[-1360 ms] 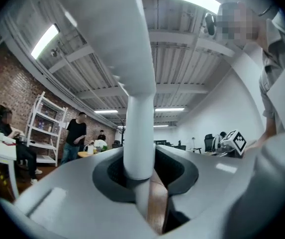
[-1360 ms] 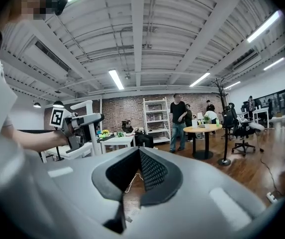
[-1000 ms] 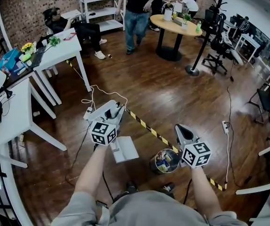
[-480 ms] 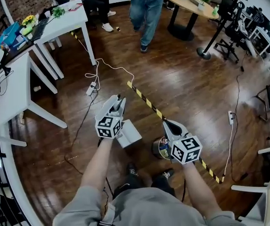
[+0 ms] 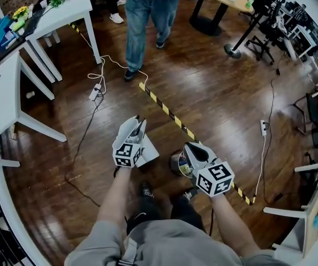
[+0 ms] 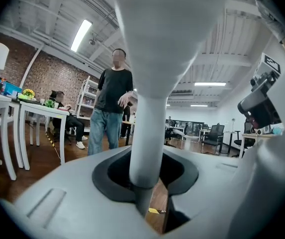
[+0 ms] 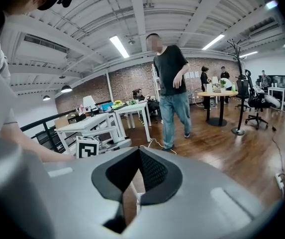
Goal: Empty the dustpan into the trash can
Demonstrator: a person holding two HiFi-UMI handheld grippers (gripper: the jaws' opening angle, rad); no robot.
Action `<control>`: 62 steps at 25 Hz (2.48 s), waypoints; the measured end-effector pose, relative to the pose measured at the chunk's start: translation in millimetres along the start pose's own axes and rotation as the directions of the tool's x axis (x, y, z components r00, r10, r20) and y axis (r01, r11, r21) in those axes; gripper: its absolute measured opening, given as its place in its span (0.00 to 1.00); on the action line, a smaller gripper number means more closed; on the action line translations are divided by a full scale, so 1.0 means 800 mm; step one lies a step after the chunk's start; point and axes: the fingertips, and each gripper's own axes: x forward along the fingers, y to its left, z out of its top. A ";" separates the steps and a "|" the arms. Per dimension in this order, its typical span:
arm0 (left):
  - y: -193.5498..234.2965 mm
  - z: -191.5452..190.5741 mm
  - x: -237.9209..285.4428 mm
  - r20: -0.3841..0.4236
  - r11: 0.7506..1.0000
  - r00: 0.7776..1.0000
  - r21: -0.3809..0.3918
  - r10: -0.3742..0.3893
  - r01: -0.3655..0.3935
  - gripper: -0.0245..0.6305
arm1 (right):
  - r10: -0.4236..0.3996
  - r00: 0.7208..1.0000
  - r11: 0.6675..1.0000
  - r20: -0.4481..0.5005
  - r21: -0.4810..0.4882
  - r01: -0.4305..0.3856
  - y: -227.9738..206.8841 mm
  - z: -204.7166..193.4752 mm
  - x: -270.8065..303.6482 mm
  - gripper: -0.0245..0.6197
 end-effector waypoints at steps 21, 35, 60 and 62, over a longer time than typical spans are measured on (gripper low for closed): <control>0.056 -0.090 -0.159 -0.137 0.926 0.929 -0.113 0.344 -0.359 0.69 | 0.120 0.993 0.992 -0.008 -0.036 -0.120 0.065 -0.011 -0.023 0.04; -0.105 -0.108 -0.247 -0.316 0.953 0.926 -0.149 0.207 -0.264 0.34 | 0.147 0.982 0.988 0.118 -0.071 -0.139 0.037 0.005 -0.132 0.04; -0.330 0.199 -0.203 -0.070 0.960 0.958 0.005 -0.280 0.281 0.05 | 0.114 0.934 0.989 0.337 -0.125 -0.076 0.048 0.085 -0.243 0.04; -0.330 0.201 -0.200 -0.069 0.959 0.957 0.008 -0.283 0.284 0.05 | 0.107 0.934 0.990 0.341 -0.122 -0.069 0.045 0.088 -0.243 0.04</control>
